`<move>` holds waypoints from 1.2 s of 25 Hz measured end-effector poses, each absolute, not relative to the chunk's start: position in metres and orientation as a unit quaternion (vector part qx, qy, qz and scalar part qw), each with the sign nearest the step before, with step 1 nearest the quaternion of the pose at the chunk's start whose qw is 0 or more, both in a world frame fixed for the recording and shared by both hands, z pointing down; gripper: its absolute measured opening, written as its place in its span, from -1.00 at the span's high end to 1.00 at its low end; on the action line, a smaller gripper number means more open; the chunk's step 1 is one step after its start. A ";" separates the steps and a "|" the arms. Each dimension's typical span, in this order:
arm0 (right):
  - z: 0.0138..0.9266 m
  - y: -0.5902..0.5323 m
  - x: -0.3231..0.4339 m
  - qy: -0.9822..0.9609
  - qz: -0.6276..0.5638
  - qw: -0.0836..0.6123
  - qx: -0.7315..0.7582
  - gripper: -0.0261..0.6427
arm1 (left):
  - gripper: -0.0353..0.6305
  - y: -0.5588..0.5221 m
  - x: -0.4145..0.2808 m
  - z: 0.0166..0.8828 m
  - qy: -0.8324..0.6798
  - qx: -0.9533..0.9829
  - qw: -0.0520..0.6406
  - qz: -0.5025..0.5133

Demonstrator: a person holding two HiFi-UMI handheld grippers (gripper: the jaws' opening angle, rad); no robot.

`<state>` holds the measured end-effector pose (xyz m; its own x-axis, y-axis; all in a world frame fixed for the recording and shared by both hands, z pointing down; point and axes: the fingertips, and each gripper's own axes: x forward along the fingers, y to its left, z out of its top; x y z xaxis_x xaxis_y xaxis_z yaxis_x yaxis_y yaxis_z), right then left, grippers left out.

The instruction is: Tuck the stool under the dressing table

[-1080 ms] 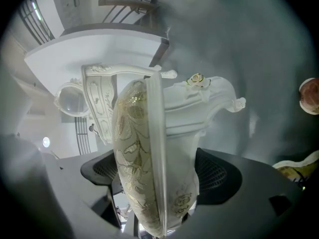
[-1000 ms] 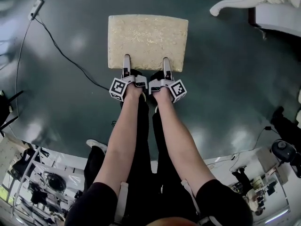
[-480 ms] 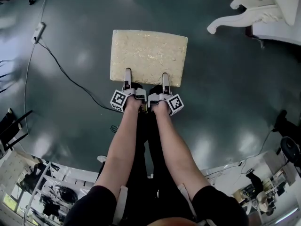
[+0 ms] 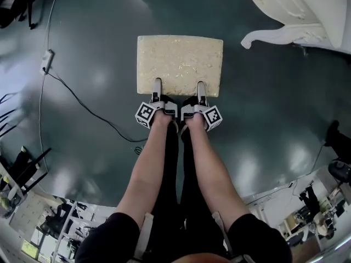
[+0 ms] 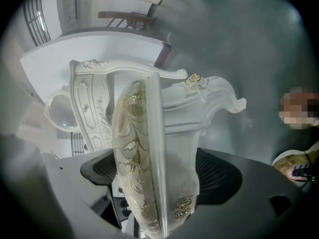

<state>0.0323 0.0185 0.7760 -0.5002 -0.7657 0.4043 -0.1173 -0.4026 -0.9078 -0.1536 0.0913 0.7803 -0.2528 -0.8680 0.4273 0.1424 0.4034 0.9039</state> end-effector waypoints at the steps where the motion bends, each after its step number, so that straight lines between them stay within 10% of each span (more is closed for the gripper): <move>1: 0.774 0.008 0.025 0.497 -0.710 0.231 -0.443 -0.56 | -0.61 0.079 -0.161 0.779 -0.639 0.286 0.542 -0.465; 30: 0.774 -0.181 -0.071 0.459 -0.704 0.277 -0.465 -0.56 | -0.61 -0.145 -0.264 0.774 -0.611 0.334 0.568 -0.439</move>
<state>-0.0715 -0.1809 0.7742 -0.4144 -0.8175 0.4000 -0.0362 -0.4243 -0.9048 -0.2638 -0.1454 0.7742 -0.1327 -0.9065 0.4009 0.0911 0.3916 0.9156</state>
